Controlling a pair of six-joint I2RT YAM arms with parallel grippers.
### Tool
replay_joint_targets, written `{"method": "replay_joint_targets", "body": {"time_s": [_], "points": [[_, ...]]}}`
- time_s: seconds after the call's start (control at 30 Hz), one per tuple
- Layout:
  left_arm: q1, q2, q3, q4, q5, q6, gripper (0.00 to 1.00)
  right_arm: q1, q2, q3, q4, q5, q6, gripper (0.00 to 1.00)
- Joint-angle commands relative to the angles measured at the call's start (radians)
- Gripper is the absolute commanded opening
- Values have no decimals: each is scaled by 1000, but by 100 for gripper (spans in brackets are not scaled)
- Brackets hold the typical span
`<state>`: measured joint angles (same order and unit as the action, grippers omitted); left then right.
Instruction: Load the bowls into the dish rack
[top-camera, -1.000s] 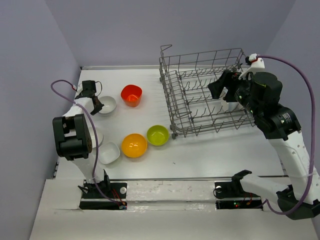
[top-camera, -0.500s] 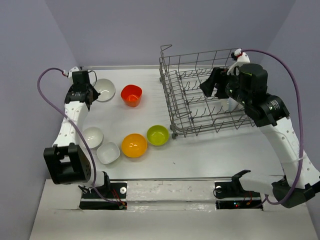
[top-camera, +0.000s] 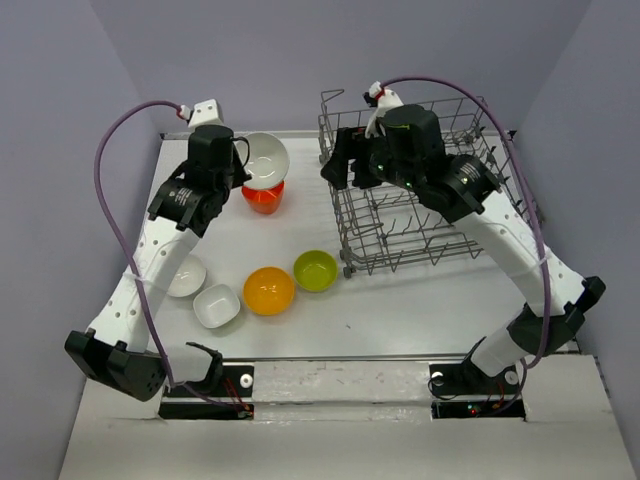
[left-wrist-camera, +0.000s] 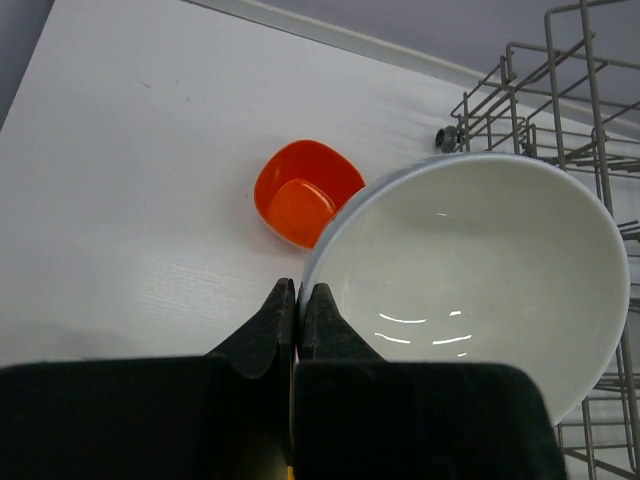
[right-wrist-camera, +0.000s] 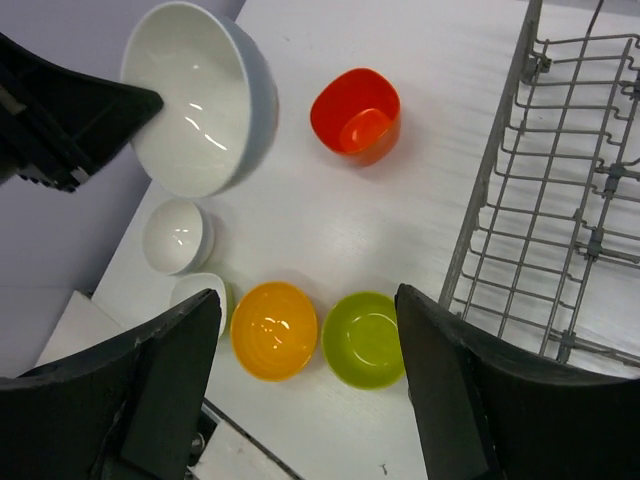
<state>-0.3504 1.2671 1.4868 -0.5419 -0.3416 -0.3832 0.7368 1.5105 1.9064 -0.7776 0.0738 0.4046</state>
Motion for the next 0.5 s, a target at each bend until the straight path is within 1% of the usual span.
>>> {"method": "replay_joint_targets", "body": {"time_s": [0.0,0.2,0.3,0.4,0.47], "points": [[-71,-6,47,5,-95,-19,0,68,69,118,-22,136,14,75],[-183,-8,52,3,-137,-43,0,115,183,215,-46,257,13,71],[-217,-2,50,0,-155,-51,0,133,235,243,-52,297,10,70],[-249,-3,47,3,-161,-60,0,142,257,267,-61,358,8,68],[-265,-3,47,3,-169,-63,0,142,273,275,-61,371,7,68]]}}
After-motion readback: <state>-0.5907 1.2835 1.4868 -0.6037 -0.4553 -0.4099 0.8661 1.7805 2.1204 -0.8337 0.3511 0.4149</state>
